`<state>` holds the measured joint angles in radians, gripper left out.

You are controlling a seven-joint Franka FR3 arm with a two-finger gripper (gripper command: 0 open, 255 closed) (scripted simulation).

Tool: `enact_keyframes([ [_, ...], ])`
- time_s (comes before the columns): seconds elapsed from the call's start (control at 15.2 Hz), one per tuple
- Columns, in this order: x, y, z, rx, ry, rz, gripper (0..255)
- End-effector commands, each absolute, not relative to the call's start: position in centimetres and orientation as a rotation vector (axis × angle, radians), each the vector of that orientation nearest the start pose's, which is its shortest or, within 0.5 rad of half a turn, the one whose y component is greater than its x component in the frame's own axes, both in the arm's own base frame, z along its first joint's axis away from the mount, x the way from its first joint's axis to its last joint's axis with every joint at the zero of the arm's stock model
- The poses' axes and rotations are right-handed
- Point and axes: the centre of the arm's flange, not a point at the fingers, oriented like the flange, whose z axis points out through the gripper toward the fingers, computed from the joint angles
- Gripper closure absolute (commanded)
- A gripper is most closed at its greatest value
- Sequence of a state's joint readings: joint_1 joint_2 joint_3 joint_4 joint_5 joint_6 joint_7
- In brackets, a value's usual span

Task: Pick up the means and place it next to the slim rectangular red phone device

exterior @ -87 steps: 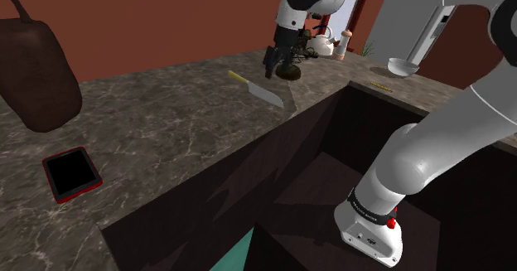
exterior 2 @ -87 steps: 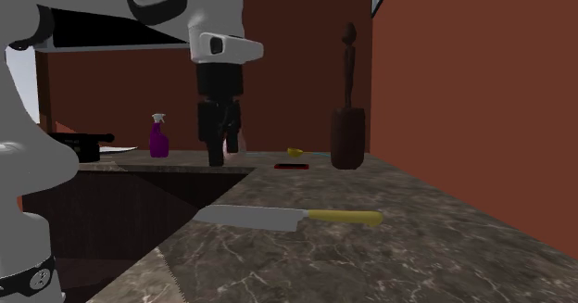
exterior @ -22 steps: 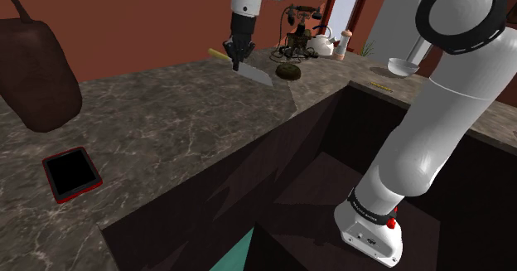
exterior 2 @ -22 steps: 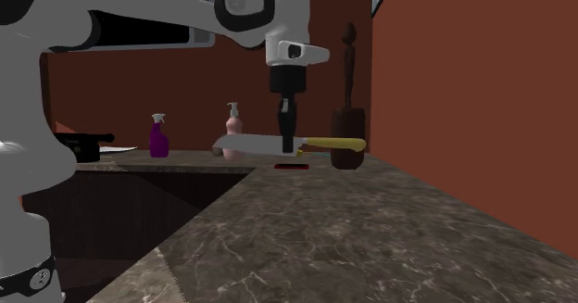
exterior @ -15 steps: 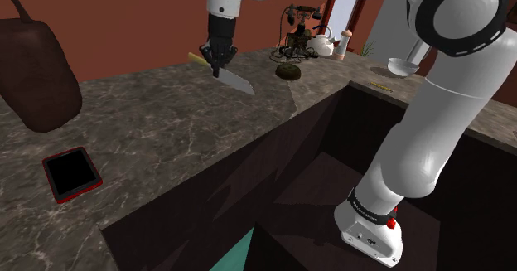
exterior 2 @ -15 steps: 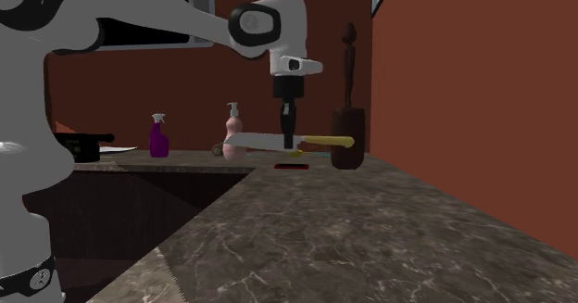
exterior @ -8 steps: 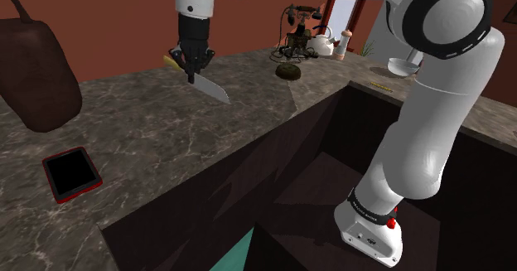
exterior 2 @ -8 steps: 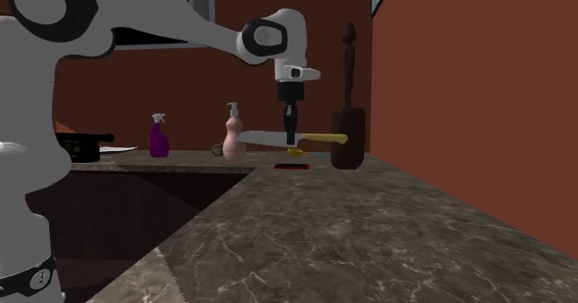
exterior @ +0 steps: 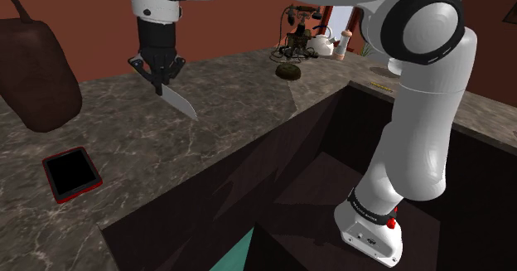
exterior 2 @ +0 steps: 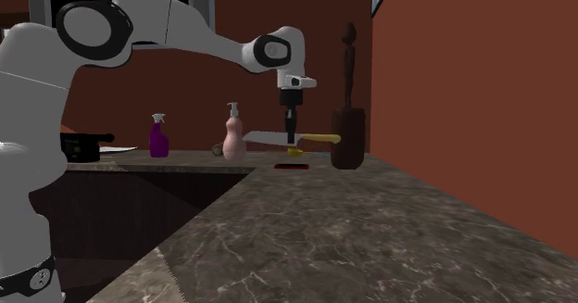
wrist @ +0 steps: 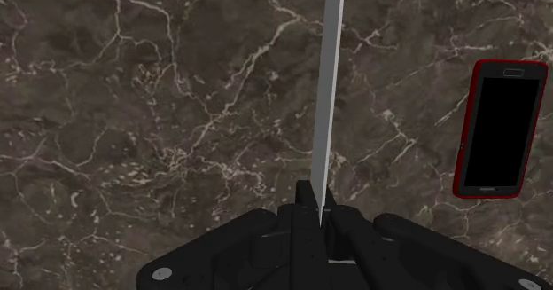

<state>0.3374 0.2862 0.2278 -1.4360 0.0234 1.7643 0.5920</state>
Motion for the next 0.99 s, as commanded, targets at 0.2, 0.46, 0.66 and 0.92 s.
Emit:
enact_keyframes([
  [0.2, 55.9, 33.8, 51.5, -3.041, 0.065, 0.009, 255],
  [0.46, 55.9, 33.8, 49.4, -3.041, 0.065, 0.009, 255],
  [0.66, 55.9, 33.8, 47.8, -3.041, 0.065, 0.009, 255],
  [0.92, 55.9, 33.8, 45.7, -3.041, 0.065, 0.009, 255],
])
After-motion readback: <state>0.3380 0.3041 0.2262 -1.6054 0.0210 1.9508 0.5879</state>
